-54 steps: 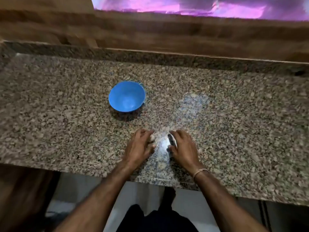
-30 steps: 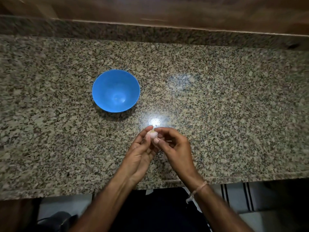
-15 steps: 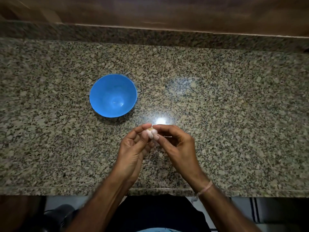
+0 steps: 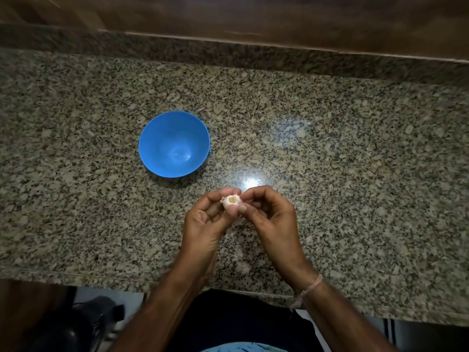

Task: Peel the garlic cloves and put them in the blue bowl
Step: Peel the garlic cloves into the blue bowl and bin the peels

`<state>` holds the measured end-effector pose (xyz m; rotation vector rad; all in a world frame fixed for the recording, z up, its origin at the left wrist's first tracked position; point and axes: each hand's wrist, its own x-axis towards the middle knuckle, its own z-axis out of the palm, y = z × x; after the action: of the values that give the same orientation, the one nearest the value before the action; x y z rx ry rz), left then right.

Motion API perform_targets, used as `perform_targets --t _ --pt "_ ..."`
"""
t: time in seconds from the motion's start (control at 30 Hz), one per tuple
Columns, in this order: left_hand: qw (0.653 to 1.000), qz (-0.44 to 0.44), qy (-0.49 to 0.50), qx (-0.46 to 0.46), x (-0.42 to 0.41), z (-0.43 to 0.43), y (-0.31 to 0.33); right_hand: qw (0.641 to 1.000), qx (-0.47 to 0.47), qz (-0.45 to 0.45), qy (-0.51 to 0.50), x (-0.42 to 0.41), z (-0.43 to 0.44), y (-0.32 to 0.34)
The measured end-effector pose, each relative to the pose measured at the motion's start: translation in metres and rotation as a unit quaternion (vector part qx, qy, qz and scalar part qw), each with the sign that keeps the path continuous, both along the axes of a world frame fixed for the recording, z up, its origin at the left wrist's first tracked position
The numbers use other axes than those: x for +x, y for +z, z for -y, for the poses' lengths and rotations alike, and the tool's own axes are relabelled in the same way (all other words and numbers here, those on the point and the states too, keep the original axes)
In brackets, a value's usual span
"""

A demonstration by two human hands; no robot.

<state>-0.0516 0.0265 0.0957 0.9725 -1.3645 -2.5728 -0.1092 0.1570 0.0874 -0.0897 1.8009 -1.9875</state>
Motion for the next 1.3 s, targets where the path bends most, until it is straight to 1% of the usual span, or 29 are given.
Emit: perform_targets --t 0.17,0.5,0.7,0.8,0.93,1.03,1.07,1.1,1.13,1.2,1.23,1.3 --pt "1.000 -0.011 -0.018 0.008 0.000 0.002 -0.004 1.000 0.009 0.018 0.006 -0.002 -0.004 -0.002" --pt "0.996 0.026 -0.042 -0.069 0.006 -0.006 -0.020 0.993 0.051 0.102 0.036 -0.004 -0.007 -0.019" --pt "0.987 0.047 -0.049 -0.147 0.006 -0.007 -0.025 0.982 0.038 0.183 0.005 0.003 -0.001 -0.028" --pt "0.984 0.052 -0.054 -0.163 0.005 -0.007 -0.030 0.982 0.052 0.183 0.008 0.004 0.001 -0.033" --pt "0.984 0.063 -0.058 -0.156 0.004 -0.005 -0.039 0.983 0.122 0.136 0.024 0.001 0.003 -0.048" --pt "0.981 0.081 -0.059 -0.168 0.002 -0.003 -0.047 0.982 0.133 0.136 0.015 -0.002 0.003 -0.060" --pt "0.974 0.089 -0.059 -0.202 0.000 -0.002 -0.050 0.981 0.139 0.133 0.011 -0.002 0.003 -0.062" --pt "0.958 0.094 -0.065 -0.261 -0.002 0.001 -0.055 0.981 0.151 0.124 0.008 -0.002 0.001 -0.066" --pt "0.934 0.092 -0.079 -0.337 -0.004 0.004 -0.060 0.979 0.169 0.110 0.008 0.000 -0.001 -0.069" --pt "0.867 0.077 -0.117 -0.478 -0.009 0.012 -0.070 0.976 0.203 0.076 0.018 0.004 -0.006 -0.073" --pt "0.837 0.067 -0.137 -0.525 -0.012 0.018 -0.075 0.976 0.208 0.066 0.023 0.006 -0.009 -0.075" --pt "0.786 0.055 -0.188 -0.586 -0.016 0.026 -0.083 0.978 0.194 0.069 0.029 0.010 -0.013 -0.074"
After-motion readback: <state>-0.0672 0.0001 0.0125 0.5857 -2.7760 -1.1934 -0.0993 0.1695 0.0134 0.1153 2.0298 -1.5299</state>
